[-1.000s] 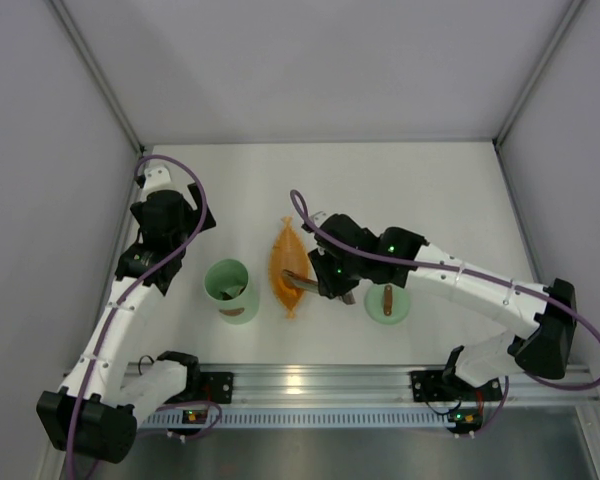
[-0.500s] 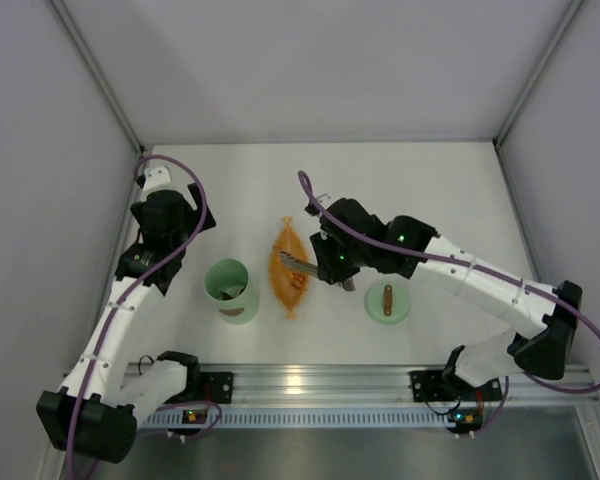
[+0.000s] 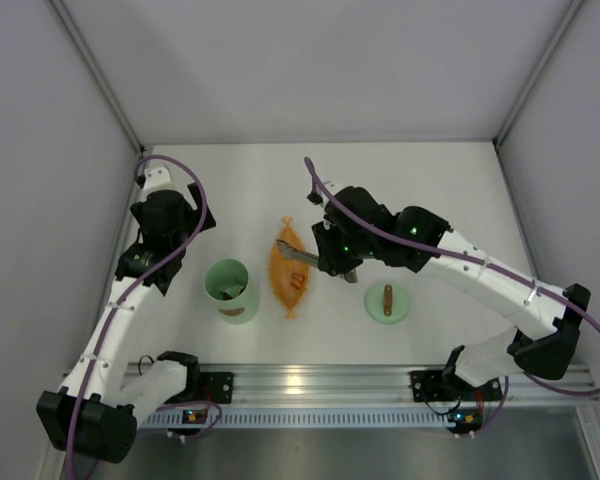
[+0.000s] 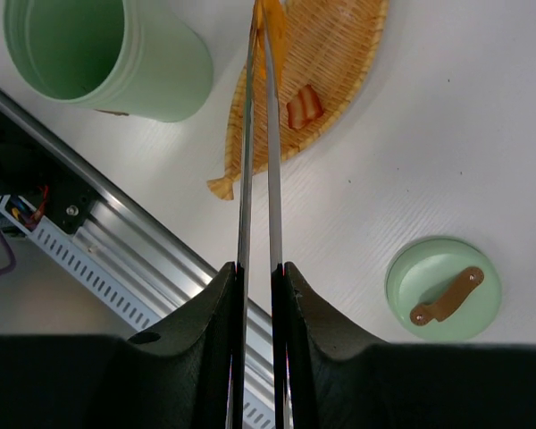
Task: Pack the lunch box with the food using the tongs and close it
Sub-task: Place the fake food in the packing box.
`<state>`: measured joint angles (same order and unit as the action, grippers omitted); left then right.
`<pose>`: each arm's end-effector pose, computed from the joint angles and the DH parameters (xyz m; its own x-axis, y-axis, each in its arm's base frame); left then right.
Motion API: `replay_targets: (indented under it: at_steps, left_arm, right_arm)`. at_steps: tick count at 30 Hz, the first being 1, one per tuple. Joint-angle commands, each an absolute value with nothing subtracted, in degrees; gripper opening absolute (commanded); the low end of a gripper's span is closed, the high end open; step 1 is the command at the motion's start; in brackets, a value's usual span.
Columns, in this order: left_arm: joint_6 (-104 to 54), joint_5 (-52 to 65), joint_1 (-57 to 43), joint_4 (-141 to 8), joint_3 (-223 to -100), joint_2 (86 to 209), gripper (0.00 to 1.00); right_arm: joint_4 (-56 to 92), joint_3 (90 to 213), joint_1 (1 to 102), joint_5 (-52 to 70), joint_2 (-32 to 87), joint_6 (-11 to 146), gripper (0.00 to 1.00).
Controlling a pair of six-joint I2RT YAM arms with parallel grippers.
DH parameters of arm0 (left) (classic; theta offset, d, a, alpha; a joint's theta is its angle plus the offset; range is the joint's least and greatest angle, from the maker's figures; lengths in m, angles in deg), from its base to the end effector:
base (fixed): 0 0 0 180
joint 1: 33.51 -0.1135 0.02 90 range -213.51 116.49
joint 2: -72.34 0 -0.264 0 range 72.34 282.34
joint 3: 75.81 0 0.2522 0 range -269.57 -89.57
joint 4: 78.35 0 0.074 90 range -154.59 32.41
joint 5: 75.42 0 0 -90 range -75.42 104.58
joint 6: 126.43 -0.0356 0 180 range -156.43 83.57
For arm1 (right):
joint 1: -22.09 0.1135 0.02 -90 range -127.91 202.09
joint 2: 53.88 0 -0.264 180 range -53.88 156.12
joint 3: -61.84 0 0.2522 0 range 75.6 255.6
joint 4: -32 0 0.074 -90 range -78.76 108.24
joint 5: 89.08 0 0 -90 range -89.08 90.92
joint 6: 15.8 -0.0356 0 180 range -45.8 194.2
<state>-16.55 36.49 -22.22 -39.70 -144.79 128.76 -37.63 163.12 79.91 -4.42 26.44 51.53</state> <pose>0.2147 -0.0293 0.3412 -0.3556 -0.2507 -0.9004 -0.2849 0.9466 -0.1511 0.1537 0.2381 0.3818 -0.6812 -0.3620 -0.6363 -0.5933 0.7823 0.1900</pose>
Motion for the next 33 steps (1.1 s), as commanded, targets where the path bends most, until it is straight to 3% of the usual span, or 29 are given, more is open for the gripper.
replay_targets:
  at_steps: [1,10,33]
  left_arm:
    - [-16.1,36.8,-22.5,-40.4,-146.8,128.9,0.99]
    - [-16.0,36.9,-22.5,-40.5,-146.9,129.1,0.99]
    - [-16.0,36.8,-22.5,-40.3,-146.9,129.4,0.99]
  right_arm:
    - [-39.6,169.9,79.1,-5.4,24.8,52.5,0.21]
    - [-41.7,176.5,79.2,-2.2,25.0,52.7,0.2]
    - [-34.7,177.0,83.6,7.5,25.4,49.2,0.2]
